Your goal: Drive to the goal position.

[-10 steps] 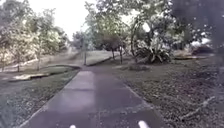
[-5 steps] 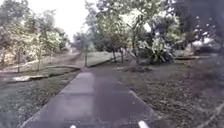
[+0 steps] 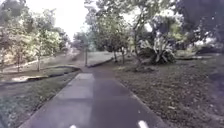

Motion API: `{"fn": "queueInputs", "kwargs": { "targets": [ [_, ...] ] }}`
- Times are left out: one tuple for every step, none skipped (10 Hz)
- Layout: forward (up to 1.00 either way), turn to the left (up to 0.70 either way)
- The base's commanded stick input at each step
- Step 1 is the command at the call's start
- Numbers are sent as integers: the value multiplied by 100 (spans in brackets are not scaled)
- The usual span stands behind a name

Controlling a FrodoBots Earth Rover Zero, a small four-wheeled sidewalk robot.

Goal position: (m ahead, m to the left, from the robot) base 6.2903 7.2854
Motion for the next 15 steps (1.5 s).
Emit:
{"fn": "queueInputs", "kwargs": {
  "targets": [
    [50,0],
    [50,0],
    [50,0],
    [50,0],
    [50,0],
    [50,0],
    [50,0],
    [50,0],
    [50,0],
    [50,15],
    [50,43],
    [50,50],
    [50,50],
    [50,50],
    [50,0]
  ]
}}
